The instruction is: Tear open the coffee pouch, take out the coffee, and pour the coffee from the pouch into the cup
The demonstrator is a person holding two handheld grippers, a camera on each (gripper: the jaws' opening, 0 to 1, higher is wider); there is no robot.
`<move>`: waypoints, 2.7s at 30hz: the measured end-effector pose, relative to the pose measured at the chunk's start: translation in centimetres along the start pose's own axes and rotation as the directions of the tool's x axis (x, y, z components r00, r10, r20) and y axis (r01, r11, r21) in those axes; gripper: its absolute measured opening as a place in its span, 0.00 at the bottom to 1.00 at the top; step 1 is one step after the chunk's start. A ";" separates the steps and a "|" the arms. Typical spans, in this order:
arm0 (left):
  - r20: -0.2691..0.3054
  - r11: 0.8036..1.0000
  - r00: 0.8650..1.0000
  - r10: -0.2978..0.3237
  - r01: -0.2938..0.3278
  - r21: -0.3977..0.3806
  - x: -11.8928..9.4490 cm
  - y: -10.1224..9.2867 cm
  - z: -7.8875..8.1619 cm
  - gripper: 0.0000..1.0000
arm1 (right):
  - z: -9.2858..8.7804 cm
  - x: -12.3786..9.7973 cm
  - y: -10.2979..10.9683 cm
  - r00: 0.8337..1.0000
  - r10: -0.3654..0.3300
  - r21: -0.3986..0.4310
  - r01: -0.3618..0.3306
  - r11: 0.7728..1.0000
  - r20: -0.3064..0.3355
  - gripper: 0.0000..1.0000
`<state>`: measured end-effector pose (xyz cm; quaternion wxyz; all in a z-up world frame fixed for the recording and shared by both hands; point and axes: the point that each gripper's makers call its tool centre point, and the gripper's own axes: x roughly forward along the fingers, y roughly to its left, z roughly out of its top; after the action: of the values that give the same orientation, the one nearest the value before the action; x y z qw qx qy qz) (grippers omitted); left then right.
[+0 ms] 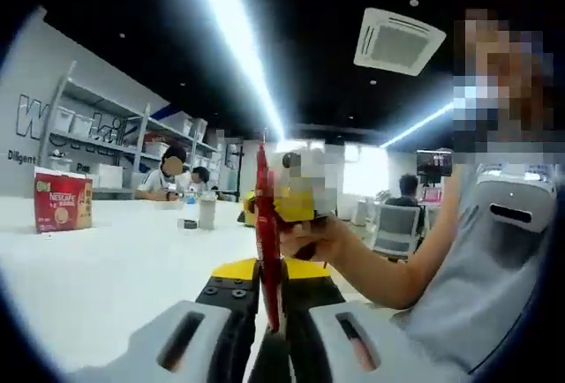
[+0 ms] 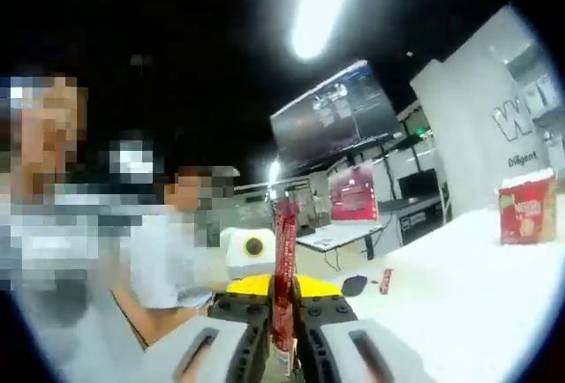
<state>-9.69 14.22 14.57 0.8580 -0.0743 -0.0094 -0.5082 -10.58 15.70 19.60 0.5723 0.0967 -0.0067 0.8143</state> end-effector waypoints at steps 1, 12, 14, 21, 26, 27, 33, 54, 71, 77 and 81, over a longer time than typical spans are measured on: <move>-0.001 0.998 0.999 -0.054 0.054 -0.040 -0.1 -0.8 -0.2 0.11 | 0.7 -0.2 0.3 1.000 0.018 0.022 -0.018 1.000 0.022 0.25; -0.010 0.963 0.975 -0.224 0.219 -0.158 -0.4 -3.7 -0.9 0.11 | 1.5 -0.7 1.5 0.999 0.029 0.045 -0.027 0.999 -0.036 0.04; -0.012 0.983 0.987 -0.161 0.160 -0.094 -0.3 -2.9 -0.8 0.13 | 1.6 -0.7 0.8 0.999 -0.025 0.063 0.026 0.998 -0.022 0.03; 0.080 0.997 0.994 -0.069 0.070 -0.017 -0.3 -2.1 2.2 0.14 | 0.7 -0.7 1.1 0.997 -0.067 0.070 0.069 0.995 -0.030 0.02; 0.051 0.997 0.997 -0.062 0.064 -0.039 -0.2 -2.4 2.0 0.10 | 1.1 -1.5 1.8 0.997 -0.080 -0.007 0.080 0.997 -0.007 0.11; 0.048 0.996 0.996 -0.072 0.074 -0.046 -0.2 -2.6 2.0 0.10 | 1.4 -1.7 2.0 0.997 -0.074 -0.003 0.074 0.997 0.003 0.12; -0.001 0.987 0.992 -0.126 0.125 -0.100 0.2 -3.8 0.9 0.10 | 1.6 -2.1 2.9 0.998 -0.057 -0.014 0.057 0.998 0.001 0.04; -0.056 0.985 0.986 -0.155 0.150 -0.084 2.1 -5.0 -0.2 0.10 | 1.0 -3.1 3.8 0.996 -0.083 -0.066 0.082 0.994 -0.018 0.08; -0.039 0.988 0.989 -0.139 0.136 -0.077 1.7 -3.9 0.1 0.10 | 0.9 -2.9 2.8 0.997 -0.076 -0.031 0.075 0.997 -0.027 0.04; 0.029 0.995 0.994 -0.101 0.101 0.010 1.2 -3.5 1.6 0.16 | 0.8 -3.2 2.0 0.996 -0.090 0.038 0.091 0.995 -0.028 0.02; 0.075 0.998 0.995 -0.058 0.056 0.030 -0.1 -2.8 3.2 0.12 | -0.1 -3.2 2.5 0.996 -0.068 0.058 0.072 0.996 -0.063 0.02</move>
<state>-11.99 13.48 18.05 0.8431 -0.0812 -0.0514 -0.5292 -11.91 11.87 19.25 0.5973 0.0893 0.0386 0.7961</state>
